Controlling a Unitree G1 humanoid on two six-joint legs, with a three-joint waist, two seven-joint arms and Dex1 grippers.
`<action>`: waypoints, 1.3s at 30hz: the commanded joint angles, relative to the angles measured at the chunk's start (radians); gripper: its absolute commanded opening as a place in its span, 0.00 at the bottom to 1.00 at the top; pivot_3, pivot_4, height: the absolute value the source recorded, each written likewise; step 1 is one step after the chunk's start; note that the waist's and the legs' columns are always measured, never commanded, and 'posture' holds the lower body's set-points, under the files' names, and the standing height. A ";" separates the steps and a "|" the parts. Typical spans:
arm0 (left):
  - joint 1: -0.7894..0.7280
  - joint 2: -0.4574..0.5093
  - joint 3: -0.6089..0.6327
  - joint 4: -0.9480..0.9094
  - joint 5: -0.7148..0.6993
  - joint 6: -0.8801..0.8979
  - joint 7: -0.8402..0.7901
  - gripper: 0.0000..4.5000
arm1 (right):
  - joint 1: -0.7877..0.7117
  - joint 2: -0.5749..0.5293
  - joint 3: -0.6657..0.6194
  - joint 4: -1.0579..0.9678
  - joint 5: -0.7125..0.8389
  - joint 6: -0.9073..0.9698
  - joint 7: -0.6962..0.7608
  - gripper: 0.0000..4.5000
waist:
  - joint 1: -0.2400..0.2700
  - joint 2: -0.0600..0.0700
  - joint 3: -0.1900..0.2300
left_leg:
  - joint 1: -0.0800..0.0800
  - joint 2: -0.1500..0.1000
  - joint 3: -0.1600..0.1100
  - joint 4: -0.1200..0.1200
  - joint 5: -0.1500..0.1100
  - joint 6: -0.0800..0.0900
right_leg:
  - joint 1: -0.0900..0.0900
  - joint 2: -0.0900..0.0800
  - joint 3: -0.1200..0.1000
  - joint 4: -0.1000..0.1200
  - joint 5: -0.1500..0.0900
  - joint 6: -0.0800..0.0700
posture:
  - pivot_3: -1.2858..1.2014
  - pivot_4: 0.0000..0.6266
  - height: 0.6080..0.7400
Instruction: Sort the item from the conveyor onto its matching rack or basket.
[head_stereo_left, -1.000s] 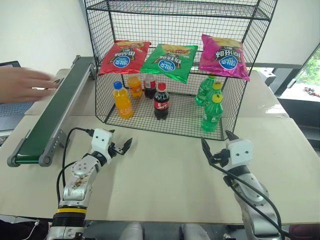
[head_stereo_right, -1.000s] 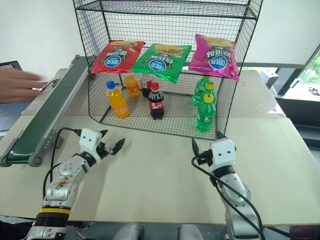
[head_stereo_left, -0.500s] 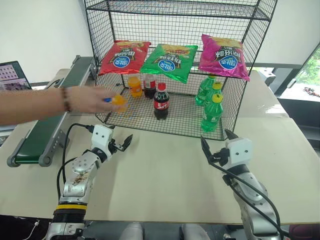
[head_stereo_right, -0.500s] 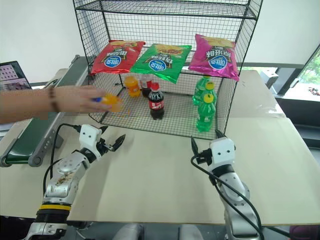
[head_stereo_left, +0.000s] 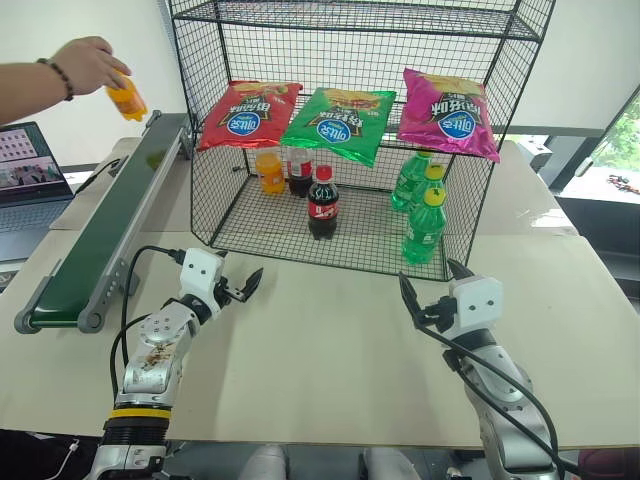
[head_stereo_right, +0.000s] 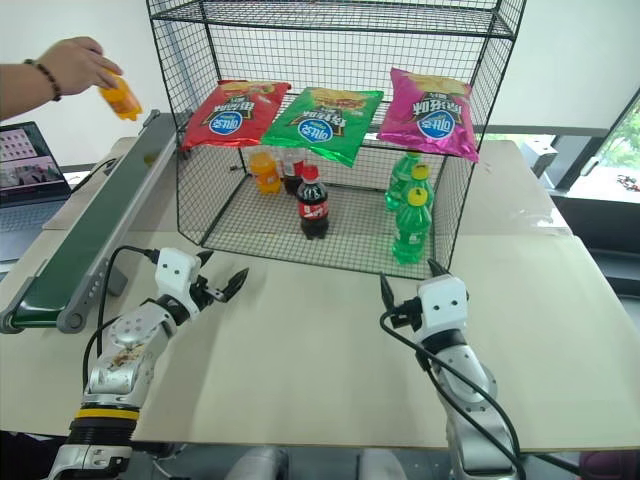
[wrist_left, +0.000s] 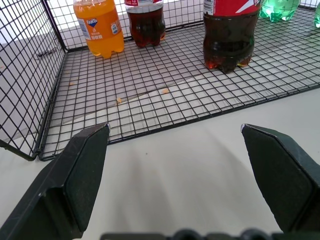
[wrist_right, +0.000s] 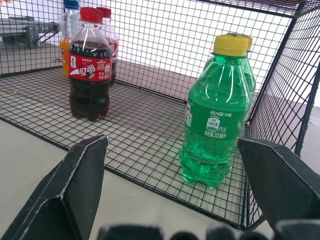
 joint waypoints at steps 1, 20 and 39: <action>-0.014 0.003 0.015 -0.010 -0.007 -0.005 0.000 0.99 | -0.011 -0.002 -0.010 -0.031 0.001 0.007 -0.007 1.00 | 0.000 0.000 0.000 | 0.000 0.000 0.000 0.000 0.000 0.000 | 0.000 0.000 0.000 0.000 0.000 0.000 | 0.52 0.24 0.98; 0.027 0.054 0.127 -0.136 -0.082 0.082 0.000 0.99 | -0.063 -0.036 -0.021 -0.038 0.078 0.055 0.074 1.00 | -0.004 0.000 0.000 | 0.000 0.001 0.000 0.000 0.000 0.000 | 0.000 0.001 0.000 0.000 0.002 -0.004 | 0.52 0.24 0.98; 0.230 0.107 0.662 -0.434 -0.297 0.290 0.241 0.99 | -0.719 -0.174 0.114 0.080 0.668 0.322 0.709 1.00 | -0.013 -0.002 0.000 | 0.001 0.002 -0.001 0.003 -0.002 0.003 | 0.002 0.002 -0.001 0.000 0.003 -0.006 | 0.52 0.24 0.98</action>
